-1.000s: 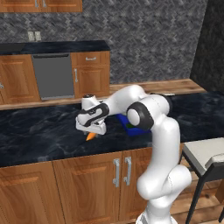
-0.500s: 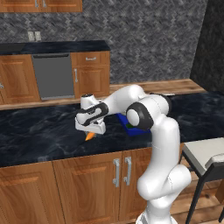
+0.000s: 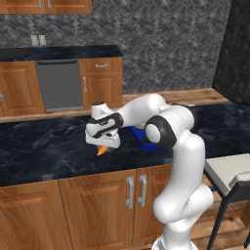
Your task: Place the two vegetables and bowl onto the tray for setting up a vegetable dip station.
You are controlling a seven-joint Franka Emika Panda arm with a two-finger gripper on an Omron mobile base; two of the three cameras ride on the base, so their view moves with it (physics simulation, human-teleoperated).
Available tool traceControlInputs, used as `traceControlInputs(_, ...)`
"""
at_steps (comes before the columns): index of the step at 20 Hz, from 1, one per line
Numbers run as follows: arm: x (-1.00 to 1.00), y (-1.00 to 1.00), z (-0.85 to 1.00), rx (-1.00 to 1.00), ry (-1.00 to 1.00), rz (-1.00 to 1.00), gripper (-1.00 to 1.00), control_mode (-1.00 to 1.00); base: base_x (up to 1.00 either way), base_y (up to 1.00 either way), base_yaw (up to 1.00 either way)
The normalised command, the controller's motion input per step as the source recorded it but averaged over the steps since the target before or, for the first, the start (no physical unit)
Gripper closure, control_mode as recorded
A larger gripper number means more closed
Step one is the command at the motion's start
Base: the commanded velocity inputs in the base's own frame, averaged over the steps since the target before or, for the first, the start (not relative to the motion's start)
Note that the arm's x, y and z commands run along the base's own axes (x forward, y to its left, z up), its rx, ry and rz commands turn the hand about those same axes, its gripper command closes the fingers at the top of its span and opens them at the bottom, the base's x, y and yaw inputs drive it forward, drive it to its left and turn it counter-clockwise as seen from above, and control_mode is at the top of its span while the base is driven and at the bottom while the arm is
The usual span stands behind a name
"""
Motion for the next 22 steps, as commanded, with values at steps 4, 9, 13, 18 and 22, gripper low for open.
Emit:
traceControlInputs(4, -0.21, -0.18, 0.2, 0.0, 0.0, -0.04, 1.0, -1.0, 0.0, 0.0, 0.0)
traceControlInputs(9, -0.21, -0.18, 0.18, 0.0, 0.0, -0.1, 1.0, -1.0, 0.0, 0.0, 0.0)
traceControlInputs(13, -0.19, -0.2, 0.17, 0.0, 0.0, -0.14, 1.0, -1.0, 0.0, 0.0, 0.0)
traceControlInputs(18, -0.14, -0.2, 0.13, -0.01, 0.0, -0.17, 1.0, -1.0, 0.0, 0.0, 0.0)
traceControlInputs(22, -0.11, -0.25, 0.11, -0.02, 0.0, -0.15, 1.0, -1.0, 0.0, 0.0, 0.0)
